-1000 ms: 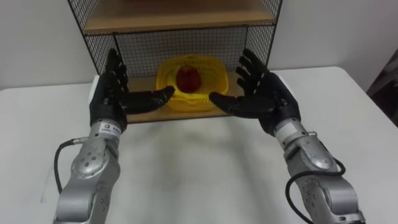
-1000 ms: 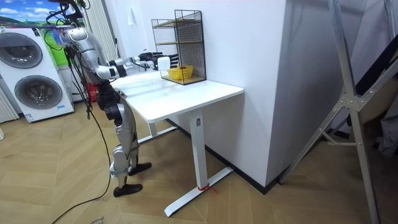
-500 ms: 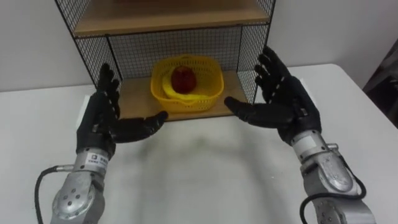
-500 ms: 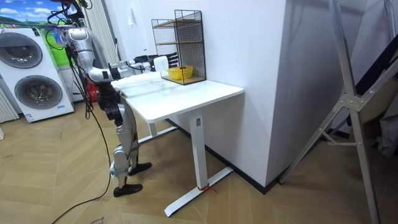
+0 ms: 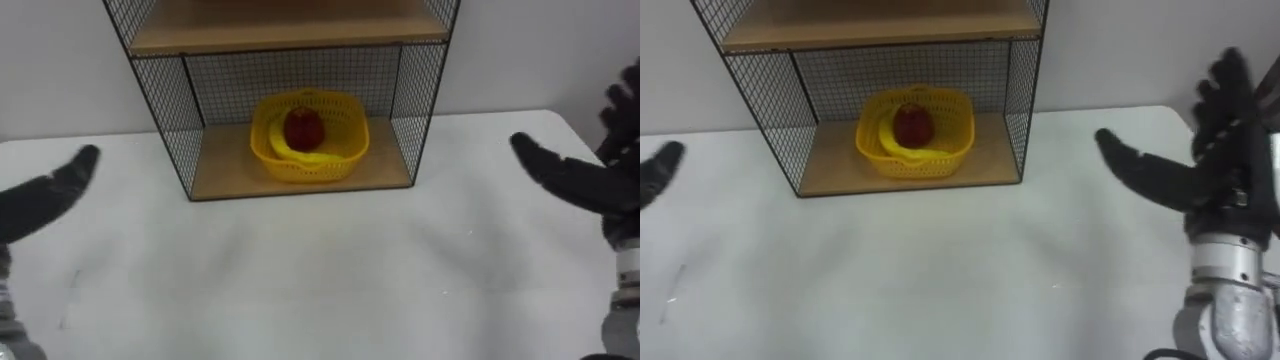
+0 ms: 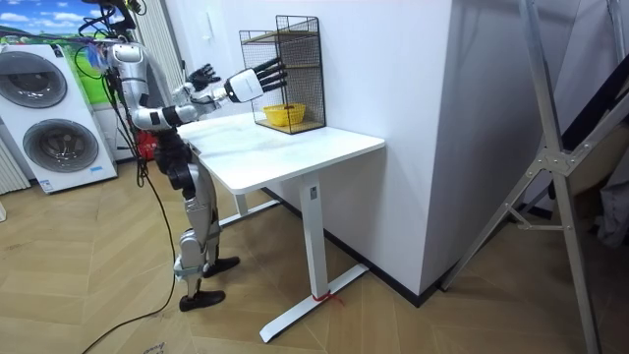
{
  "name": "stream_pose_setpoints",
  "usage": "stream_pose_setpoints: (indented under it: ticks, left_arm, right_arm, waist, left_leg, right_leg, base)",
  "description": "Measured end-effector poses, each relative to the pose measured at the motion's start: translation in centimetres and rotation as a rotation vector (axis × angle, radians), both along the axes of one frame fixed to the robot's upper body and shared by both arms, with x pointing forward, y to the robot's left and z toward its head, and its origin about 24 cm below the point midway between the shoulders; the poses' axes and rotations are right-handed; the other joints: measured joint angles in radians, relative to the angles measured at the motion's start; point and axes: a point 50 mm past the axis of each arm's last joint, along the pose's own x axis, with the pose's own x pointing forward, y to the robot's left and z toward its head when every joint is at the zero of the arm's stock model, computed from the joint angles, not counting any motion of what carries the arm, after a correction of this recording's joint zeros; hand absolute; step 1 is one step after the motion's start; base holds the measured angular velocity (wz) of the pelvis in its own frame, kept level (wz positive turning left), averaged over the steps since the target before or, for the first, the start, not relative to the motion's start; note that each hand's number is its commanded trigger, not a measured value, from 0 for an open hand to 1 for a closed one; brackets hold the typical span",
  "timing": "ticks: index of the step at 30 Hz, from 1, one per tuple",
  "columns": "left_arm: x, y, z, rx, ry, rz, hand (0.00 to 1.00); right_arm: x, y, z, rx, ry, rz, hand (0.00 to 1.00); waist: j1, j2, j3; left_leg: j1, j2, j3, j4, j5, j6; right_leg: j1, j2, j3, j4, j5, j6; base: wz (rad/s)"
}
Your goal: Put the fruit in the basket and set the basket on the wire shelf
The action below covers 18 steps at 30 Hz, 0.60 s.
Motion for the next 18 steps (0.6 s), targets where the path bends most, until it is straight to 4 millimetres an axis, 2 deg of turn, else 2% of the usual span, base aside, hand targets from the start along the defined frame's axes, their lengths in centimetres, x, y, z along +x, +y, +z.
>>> stream_pose_setpoints:
  ticks: [1,4,6,9,11,14,16,17,18]
  left_arm:
    - [-0.9,0.9,0.8,0.012,-0.04,0.086,0.0]
    - [-3.3,3.0,2.0,0.037,-0.118,0.299,0.0]
    - [-4.9,4.0,2.2,0.046,-0.122,0.412,0.0]
    - [-7.8,5.6,2.5,0.067,-0.114,0.587,0.0]
    - [-9.4,6.6,2.7,0.028,-0.143,0.679,0.0]
    - [-12.3,9.0,1.2,-0.084,-0.115,0.859,0.0]
    - [-14.5,10.3,-0.8,-0.207,-0.067,0.983,0.0]
    - [-15.1,10.6,-1.5,-0.238,-0.045,1.012,0.0]
    - [-16.2,11.0,-3.0,-0.311,0.0,1.065,0.0]
  right_arm:
    - [-0.6,-1.2,0.6,-0.02,-0.021,-0.079,0.0]
    - [-2.0,-3.7,2.6,-0.122,-0.058,-0.26,0.0]
    - [-2.9,-4.7,3.7,-0.174,-0.085,-0.352,0.0]
    - [-5.0,-6.4,4.3,-0.219,-0.094,-0.533,0.0]
    - [-6.3,-7.6,4.1,-0.174,-0.111,-0.656,0.0]
    - [-9.0,-10.3,2.7,-0.061,-0.09,-0.877,0.0]
    - [-12.1,-12.5,0.7,0.079,-0.046,-1.082,0.0]
    - [-12.8,-12.9,0.2,0.111,-0.035,-1.128,0.0]
    - [-14.3,-13.6,-1.1,0.178,-0.001,-1.213,0.0]
  waist:
    - [0.011,0.002,-0.0004]
    - [0.009,0.002,0.0019]
    - [0.009,0.012,-0.0024]
    - [0.017,0.013,-0.0015]
    - [0.018,0.013,-0.0013]
    - [0.016,0.014,-0.001]
    - [0.012,0.011,-0.0021]
    - [0.01,0.011,-0.0019]
    - [0.009,0.011,-0.0024]
  left_leg:
    - [0.0,-0.001,0.001,0.0,0.0,0.0]
    - [-0.002,-0.01,-0.003,-0.001,-0.002,0.002]
    - [-0.001,-0.008,-0.003,-0.002,-0.004,0.004]
    - [-0.003,-0.009,0.001,-0.007,-0.006,0.003]
    - [-0.008,-0.009,0.001,-0.007,-0.008,0.002]
    - [-0.015,-0.011,-0.002,-0.003,-0.012,0.002]
    - [-0.033,-0.013,-0.007,-0.002,-0.015,0.004]
    - [-0.038,-0.014,-0.007,-0.002,-0.015,0.004]
    - [-0.046,-0.015,-0.008,-0.003,-0.015,0.005]
  right_leg:
    - [-0.002,-0.001,0.003,0.001,-0.002,0.0]
    - [-0.003,-0.005,0.0,0.004,-0.008,0.003]
    - [-0.003,-0.007,0.002,0.003,-0.008,0.004]
    - [-0.008,-0.009,0.002,0.005,-0.009,0.005]
    - [-0.014,-0.009,0.002,0.006,-0.01,0.005]
    - [-0.017,-0.011,-0.001,0.004,-0.013,0.005]
    - [-0.032,-0.013,-0.009,0.01,-0.014,0.007]
    - [-0.037,-0.014,-0.012,0.011,-0.014,0.007]
    - [-0.048,-0.016,-0.015,0.024,-0.015,0.009]
  base:
    - [0.0]
    - [0.03]
    - [0.02]
    - [-0.01]
    - [0.0]
    - [0.05]
    - [0.07]
    - [0.0]
    - [0.04]
